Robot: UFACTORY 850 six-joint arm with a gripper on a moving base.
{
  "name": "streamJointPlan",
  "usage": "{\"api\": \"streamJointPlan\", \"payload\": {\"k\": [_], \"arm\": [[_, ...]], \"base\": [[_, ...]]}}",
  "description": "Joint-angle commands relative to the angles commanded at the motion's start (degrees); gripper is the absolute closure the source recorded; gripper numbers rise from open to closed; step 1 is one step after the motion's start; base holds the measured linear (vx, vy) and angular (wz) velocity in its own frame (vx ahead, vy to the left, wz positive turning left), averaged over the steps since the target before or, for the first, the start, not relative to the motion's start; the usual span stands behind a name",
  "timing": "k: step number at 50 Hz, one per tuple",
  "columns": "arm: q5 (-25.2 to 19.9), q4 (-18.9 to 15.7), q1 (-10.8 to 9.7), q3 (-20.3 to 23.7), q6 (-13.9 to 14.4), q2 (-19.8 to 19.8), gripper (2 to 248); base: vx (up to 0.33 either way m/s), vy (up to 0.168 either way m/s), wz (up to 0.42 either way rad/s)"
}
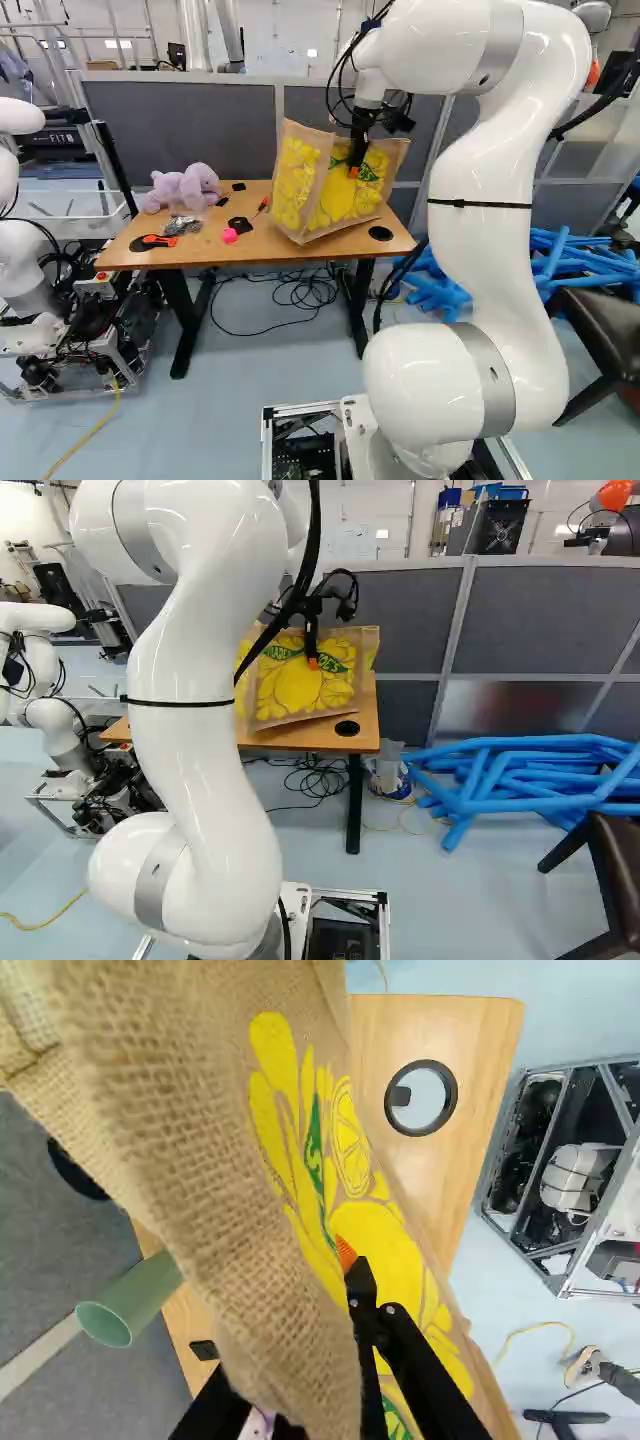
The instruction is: Pick up the bag on the ground and place it on the table
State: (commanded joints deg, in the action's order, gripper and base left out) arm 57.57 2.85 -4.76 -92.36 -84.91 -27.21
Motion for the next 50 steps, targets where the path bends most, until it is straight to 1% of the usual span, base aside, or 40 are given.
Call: {"api": "streamJointPlan", "payload": {"k": [7, 12, 25, 39, 40, 44, 45, 49, 50], "arm": [[-1.58, -1.63, 0.0, -0.05, -4.09, -0.98, 218], [-2.73, -2.82, 0.0, -0.1, -5.38, -1.68, 218], [-3.7, -3.84, 0.0, -0.26, -5.97, -3.3, 218], [-3.71, -3.85, 0.0, -0.29, -5.98, -3.51, 218], [-3.71, -3.85, 0.0, -0.29, -5.98, -3.51, 213], [-3.71, -3.85, 0.0, -0.29, -5.98, -3.51, 213], [-3.71, -3.85, 0.0, -0.29, -5.98, -3.51, 185], [-3.71, -3.85, 0.0, -0.29, -5.98, -3.51, 185], [-3.71, -3.85, 0.0, -0.29, -5.98, -3.51, 151]], "base": [[0.0, 0.0, 0.0], [0.0, 0.0, 0.0], [0.0, 0.0, 0.0], [0.0, 0.0, 0.0], [0.0, 0.0, 0.0], [0.0, 0.0, 0.0], [0.0, 0.0, 0.0], [0.0, 0.0, 0.0], [0.0, 0.0, 0.0]]}}
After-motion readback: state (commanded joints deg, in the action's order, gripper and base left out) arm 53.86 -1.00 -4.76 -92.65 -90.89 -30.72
